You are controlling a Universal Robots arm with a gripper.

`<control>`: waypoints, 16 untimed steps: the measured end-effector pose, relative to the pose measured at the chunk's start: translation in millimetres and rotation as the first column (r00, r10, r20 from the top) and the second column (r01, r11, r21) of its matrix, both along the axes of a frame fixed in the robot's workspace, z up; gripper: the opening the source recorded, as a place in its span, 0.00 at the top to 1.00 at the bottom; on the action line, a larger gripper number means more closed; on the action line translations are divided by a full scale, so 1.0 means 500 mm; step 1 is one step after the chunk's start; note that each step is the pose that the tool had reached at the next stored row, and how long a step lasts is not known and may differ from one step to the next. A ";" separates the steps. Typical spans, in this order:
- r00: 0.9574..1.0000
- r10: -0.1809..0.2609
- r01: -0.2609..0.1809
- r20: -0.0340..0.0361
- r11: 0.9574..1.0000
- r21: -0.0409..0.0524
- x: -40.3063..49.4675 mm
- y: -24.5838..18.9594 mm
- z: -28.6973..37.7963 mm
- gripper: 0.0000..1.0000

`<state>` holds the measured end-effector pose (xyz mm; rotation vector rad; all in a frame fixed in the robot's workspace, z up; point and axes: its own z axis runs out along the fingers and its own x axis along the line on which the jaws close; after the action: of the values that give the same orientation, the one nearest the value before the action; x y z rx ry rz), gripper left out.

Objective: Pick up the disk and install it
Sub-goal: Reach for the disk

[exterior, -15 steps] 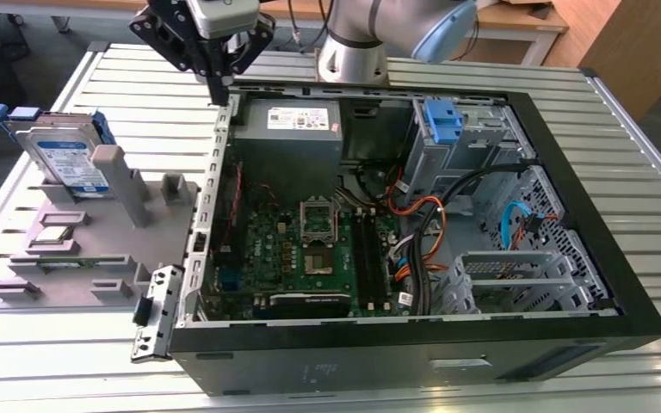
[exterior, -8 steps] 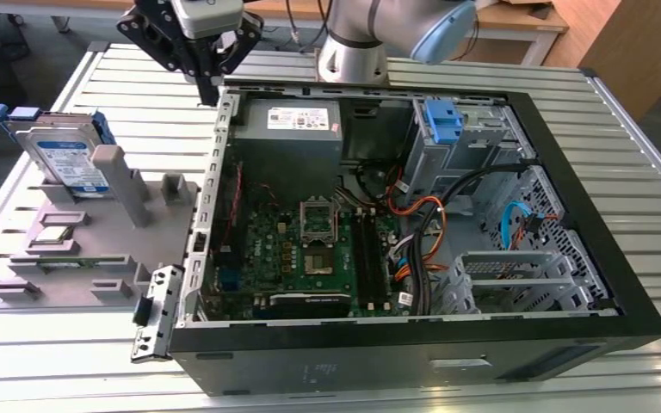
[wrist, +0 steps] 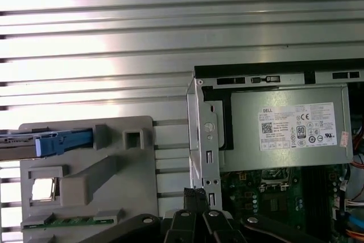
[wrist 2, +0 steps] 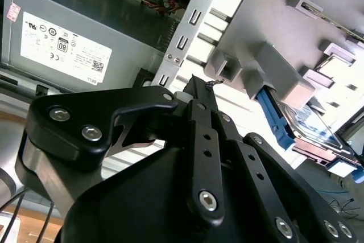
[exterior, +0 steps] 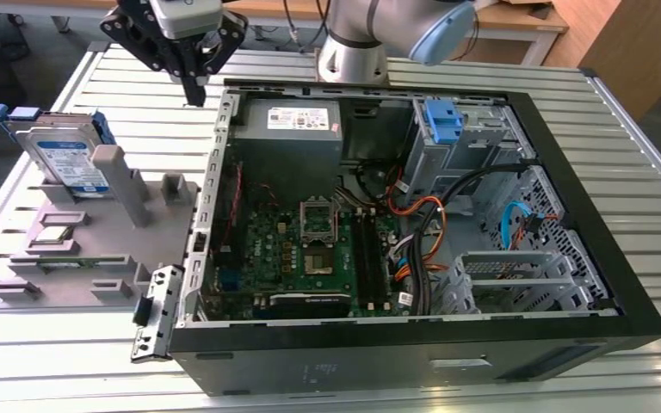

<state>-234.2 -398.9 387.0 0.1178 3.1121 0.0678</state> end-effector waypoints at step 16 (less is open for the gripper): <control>1.000 0.000 0.000 0.000 1.000 0.000 -0.052 0.0000 -0.003 0.89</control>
<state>-260.5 -398.9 385.7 0.1179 3.1121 0.0679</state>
